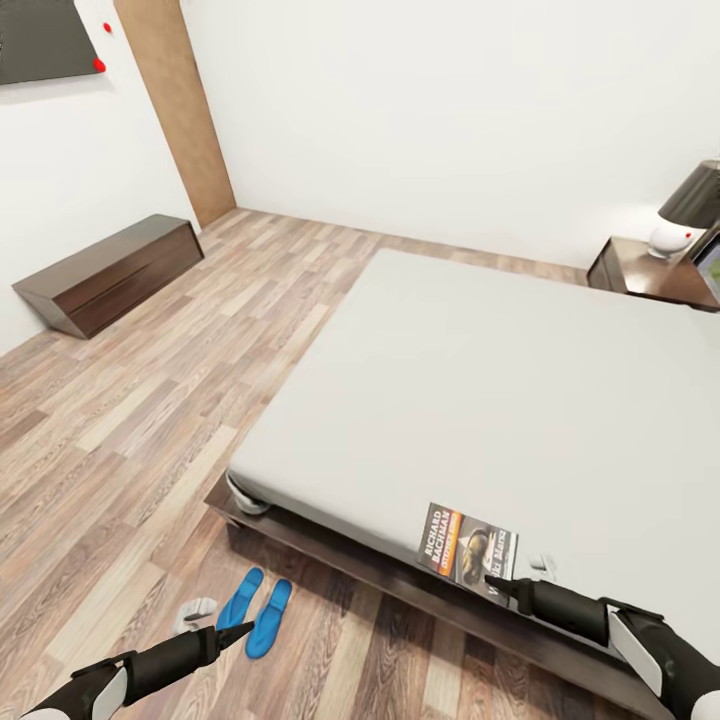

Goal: In the bedroom, move the book from the bed onto either nightstand, and place the two sandals side by side next to the bed.

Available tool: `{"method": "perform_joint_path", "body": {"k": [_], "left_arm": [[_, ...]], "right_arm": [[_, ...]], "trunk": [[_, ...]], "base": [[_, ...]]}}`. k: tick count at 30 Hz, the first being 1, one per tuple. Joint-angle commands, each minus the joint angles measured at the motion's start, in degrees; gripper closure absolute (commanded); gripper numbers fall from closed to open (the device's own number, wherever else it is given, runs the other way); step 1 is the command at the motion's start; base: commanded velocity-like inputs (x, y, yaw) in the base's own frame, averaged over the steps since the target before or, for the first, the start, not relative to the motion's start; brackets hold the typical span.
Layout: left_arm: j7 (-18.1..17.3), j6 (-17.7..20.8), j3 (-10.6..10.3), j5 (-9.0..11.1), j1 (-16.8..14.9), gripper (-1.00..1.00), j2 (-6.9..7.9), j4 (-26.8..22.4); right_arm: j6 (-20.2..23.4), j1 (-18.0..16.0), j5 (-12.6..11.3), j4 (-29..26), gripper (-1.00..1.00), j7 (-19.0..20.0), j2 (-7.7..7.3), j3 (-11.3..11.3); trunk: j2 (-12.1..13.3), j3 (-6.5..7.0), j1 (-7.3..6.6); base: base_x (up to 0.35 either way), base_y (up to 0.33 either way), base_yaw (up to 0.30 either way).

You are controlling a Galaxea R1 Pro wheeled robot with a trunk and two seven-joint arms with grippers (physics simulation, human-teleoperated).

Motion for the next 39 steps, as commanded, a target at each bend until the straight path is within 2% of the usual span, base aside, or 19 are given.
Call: {"method": "perform_joint_path", "body": {"k": [1,8,12,15,18,26,33,39], "left_arm": [[-0.3,0.5,0.5,-0.5,0.0,-1.00,-0.02,-0.1],[-0.3,0.4,0.5,-0.5,0.0,-1.00,-0.02,0.0],[-0.3,0.3,0.6,-0.5,0.0,-1.00,-0.02,0.7],[-0.1,-0.5,0.5,-0.5,0.0,-1.00,-0.02,1.2],[1.1,-2.2,0.5,-0.5,0.0,-1.00,-0.02,2.4],[1.8,-2.8,0.5,-0.5,0.0,-1.00,-0.09,2.8],[2.1,-2.8,0.5,-0.5,0.0,-1.00,-0.75,2.8],[3.6,-2.8,0.5,-0.5,0.0,-1.00,-1.29,2.9]], "right_arm": [[0.5,0.0,-0.7,0.2,1.00,0.0,-0.07,0.3],[-1.0,0.2,-0.8,2.5,1.00,0.1,-0.10,0.2],[-6.0,0.3,-0.8,8.5,1.00,1.3,-0.05,0.1],[-9.5,0.3,-0.8,10.8,1.00,2.1,-0.05,0.1],[-10.6,0.3,-0.8,11.5,1.00,2.3,-0.04,0.1],[-11.0,0.3,-0.7,11.8,1.00,2.3,0.02,0.1],[-11.4,0.3,-0.6,11.9,1.00,2.3,0.46,0.2],[-11.4,0.3,-0.6,16.2,1.00,2.2,0.54,0.2]], "trunk": [[-0.1,0.03,0.02],[-0.1,0.68,0.02],[-0.1,1.05,0.02],[-0.1,1.33,0.02],[-0.1,1.61,0.02],[-0.1,2.36,0.02],[-0.1,3.01,0.02],[-0.1,3.57,0.02]], "base": [[0.000,0.000,0.000],[0.000,0.000,0.000],[0.000,0.000,0.000],[0.000,0.000,-0.016],[0.000,0.000,-0.052],[0.000,0.000,-0.064],[0.000,0.000,-0.068],[0.000,0.000,-0.068]]}}
